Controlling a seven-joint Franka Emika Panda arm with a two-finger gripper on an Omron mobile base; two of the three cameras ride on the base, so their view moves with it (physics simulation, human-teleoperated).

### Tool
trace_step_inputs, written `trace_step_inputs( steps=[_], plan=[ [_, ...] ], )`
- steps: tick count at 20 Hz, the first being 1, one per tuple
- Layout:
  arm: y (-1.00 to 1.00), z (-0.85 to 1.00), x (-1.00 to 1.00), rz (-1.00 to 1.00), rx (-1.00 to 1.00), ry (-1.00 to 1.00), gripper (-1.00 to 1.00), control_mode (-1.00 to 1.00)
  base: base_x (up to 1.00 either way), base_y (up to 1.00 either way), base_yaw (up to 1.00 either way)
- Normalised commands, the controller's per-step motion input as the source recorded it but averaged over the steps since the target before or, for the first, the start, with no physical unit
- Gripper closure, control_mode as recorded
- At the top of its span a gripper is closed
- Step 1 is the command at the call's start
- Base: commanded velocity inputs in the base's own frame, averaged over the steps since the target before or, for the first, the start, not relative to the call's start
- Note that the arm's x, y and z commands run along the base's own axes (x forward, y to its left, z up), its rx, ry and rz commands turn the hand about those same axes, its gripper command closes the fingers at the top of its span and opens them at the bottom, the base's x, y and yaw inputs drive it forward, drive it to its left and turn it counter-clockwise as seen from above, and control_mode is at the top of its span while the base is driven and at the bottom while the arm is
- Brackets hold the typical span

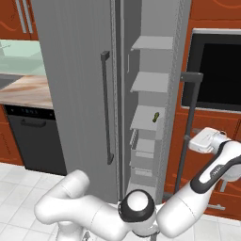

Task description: Pick up the frozen chicken drumstick from the freezer, place it on any shelf in the fridge, and close the fridge and freezer doors when done.

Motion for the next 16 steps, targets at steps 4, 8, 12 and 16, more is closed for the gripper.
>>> trace_step_inputs(
  steps=[4, 8, 12, 16],
  plan=[
    [0.00, -0.18, 0.14, -0.15, 0.00, 0.00, -1.00, -1.00, 0.00, 0.00, 0.00],
    [0.00, -0.06, 0.23, -0.09, 0.00, 0.00, -1.00, -1.00, 0.00, 0.00, 0.00],
    [0.00, -0.04, 0.36, 0.00, 0.00, 0.00, -1.00, -1.00, 0.00, 0.00, 0.00],
    [0.00, -0.06, 0.34, 0.00, 0.00, 0.00, -1.00, -1.00, 0.00, 0.00, 0.00]
  ],
)
